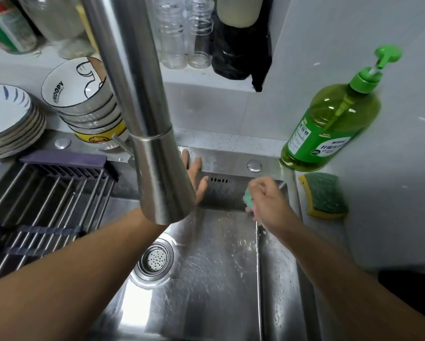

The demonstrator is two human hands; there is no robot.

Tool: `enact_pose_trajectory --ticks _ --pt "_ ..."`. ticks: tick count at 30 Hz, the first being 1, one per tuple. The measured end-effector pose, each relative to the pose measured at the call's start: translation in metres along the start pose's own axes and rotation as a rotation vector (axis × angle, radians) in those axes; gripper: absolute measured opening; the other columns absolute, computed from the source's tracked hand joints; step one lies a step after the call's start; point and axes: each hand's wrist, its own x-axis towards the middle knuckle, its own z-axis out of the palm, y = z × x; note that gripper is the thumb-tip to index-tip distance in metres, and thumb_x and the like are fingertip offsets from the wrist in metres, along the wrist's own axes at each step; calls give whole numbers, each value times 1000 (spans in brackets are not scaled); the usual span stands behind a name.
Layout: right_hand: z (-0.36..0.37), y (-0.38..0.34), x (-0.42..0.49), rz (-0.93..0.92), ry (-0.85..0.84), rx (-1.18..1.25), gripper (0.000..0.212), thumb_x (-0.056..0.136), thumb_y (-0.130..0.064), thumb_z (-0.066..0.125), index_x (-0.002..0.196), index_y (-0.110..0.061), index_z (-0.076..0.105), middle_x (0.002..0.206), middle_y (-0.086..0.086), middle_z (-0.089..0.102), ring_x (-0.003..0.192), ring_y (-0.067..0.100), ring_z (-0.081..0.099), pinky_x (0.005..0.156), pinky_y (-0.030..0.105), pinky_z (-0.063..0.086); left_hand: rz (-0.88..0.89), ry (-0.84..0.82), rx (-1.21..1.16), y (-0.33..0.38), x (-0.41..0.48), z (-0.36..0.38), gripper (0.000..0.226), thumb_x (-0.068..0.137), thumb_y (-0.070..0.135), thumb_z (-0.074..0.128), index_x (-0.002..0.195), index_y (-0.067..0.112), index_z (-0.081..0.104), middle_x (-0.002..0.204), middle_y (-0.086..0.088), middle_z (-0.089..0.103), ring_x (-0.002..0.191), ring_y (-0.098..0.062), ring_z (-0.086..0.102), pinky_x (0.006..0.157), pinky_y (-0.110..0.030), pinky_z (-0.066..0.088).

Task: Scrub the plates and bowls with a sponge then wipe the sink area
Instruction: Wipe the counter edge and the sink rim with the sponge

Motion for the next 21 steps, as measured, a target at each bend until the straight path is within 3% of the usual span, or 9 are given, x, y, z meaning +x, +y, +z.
enact_pose_trajectory --ticks 3,6,9,10,12,14,15,17,21 --pt "-8 -9 13 -130 145 -52 18 106 -37 42 108 -20 45 88 4 61 79 20 62 69 41 52 -36 -11 -39 15 -5 -10 74 93 56 16 152 17 38 163 -22 28 155 -38 18 124 -50 18" --pt "-11 -17 32 -205 222 -166 19 104 -40 42 103 -21 45 84 -2 56 78 20 58 69 37 47 -30 44 -39 22 -2 -5 75 92 57 13 148 15 40 161 -24 30 155 -38 17 125 -49 18" --pt "-2 -37 56 -323 181 -204 20 104 -42 40 107 -24 47 91 -12 50 99 23 56 86 45 49 -42 9 -26 36 -5 8 84 92 57 7 160 12 25 170 -22 11 159 -35 2 129 -48 0" --pt "5 -46 66 -376 149 -225 22 104 -42 40 112 -23 49 99 -17 49 113 22 50 99 46 43 -54 27 -32 43 -5 12 84 93 57 9 161 11 24 170 -23 9 159 -35 1 129 -49 -2" --pt "20 -61 86 -483 69 -413 33 103 -47 37 126 -27 52 136 -16 45 140 20 25 118 46 19 -82 85 -51 55 -3 21 79 96 54 17 159 8 30 168 -26 15 158 -37 8 128 -53 2" --pt "31 -65 102 -570 49 -667 43 102 -51 34 140 -34 47 162 -8 19 151 22 1 122 47 0 -107 135 -64 59 0 26 74 98 50 26 157 6 35 166 -27 23 156 -40 17 126 -54 7" --pt "35 -62 106 -598 58 -744 45 102 -51 33 143 -34 44 164 -5 16 150 23 2 121 46 0 -109 137 -71 58 0 28 74 98 49 29 158 6 34 166 -26 24 156 -39 18 125 -54 7" --pt "39 -52 107 -612 49 -782 45 104 -48 33 143 -32 46 156 -2 31 143 21 18 116 40 12 -91 140 -67 57 0 31 75 98 48 33 160 6 29 168 -23 19 158 -37 12 125 -52 5" --pt "47 -59 111 -660 -134 -729 44 108 -36 29 134 -17 59 144 3 53 136 19 37 114 29 17 -59 118 -92 54 -1 27 79 96 55 32 162 10 27 170 -18 15 159 -32 1 126 -49 1"
